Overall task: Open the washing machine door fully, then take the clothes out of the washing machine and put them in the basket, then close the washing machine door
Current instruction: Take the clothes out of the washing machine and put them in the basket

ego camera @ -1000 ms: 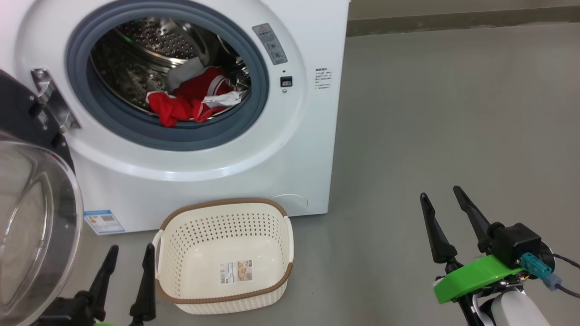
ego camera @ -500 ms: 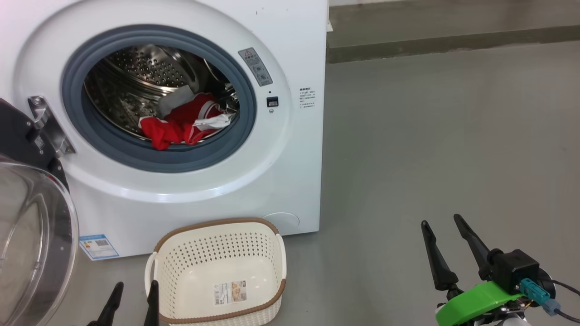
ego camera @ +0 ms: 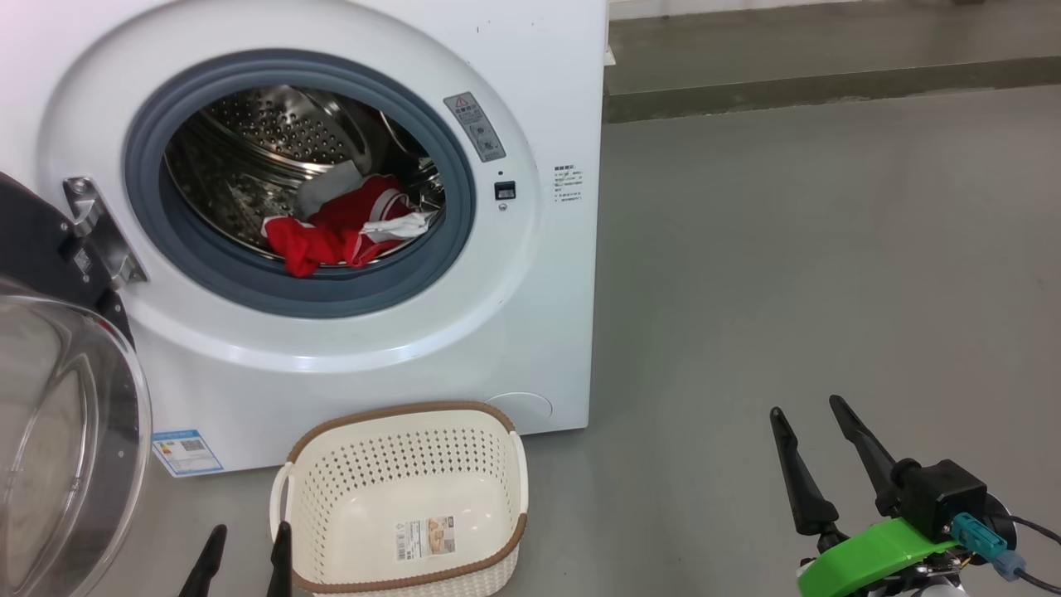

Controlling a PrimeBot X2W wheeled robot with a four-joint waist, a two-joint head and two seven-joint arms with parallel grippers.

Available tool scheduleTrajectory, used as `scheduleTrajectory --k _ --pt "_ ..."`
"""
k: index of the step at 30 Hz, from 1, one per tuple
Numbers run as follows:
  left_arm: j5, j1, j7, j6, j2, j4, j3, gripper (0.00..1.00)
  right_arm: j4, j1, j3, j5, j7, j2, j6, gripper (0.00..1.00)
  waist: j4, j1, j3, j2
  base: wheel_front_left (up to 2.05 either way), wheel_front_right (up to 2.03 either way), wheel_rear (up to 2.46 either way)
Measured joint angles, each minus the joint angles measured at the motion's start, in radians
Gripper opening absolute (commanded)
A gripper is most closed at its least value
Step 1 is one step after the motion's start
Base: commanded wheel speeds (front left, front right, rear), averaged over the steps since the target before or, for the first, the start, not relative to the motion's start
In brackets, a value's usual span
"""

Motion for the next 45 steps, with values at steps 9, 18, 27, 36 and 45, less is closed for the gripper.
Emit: scheduleTrajectory --k 9,18,27,36,45 --pt "-0.003 0.000 0.000 0.001 -0.017 -0.007 0.029 1.00 0.000 0.010 0.004 0.000 0.000 0.000 0.000 1.00 0.003 0.0000 0.005 0.0000 0.00 0.00 0.00" --pt "-0.009 0.000 0.000 -0.009 -0.019 -0.025 0.027 1.00 0.002 0.010 0.004 0.000 0.000 -0.001 0.000 1.00 0.008 0.0000 0.015 0.0000 0.00 0.00 0.00" --pt "0.018 0.000 0.000 0.021 -0.017 -0.019 0.024 1.00 0.005 0.010 0.008 0.004 0.000 -0.001 0.000 1.00 0.007 0.0000 0.021 0.0000 0.70 -0.70 0.00" --pt "0.008 -0.005 0.000 0.018 -0.025 -0.045 0.030 1.00 0.008 0.010 0.008 0.009 0.000 -0.001 0.000 1.00 0.011 0.0000 0.027 0.0000 1.78 -1.78 -0.01" --pt "0.006 -0.006 0.000 0.001 -0.037 -0.055 0.042 1.00 0.012 0.010 0.011 0.009 0.000 -0.004 0.000 1.00 0.015 0.0000 0.027 0.0000 0.99 -0.99 0.00"
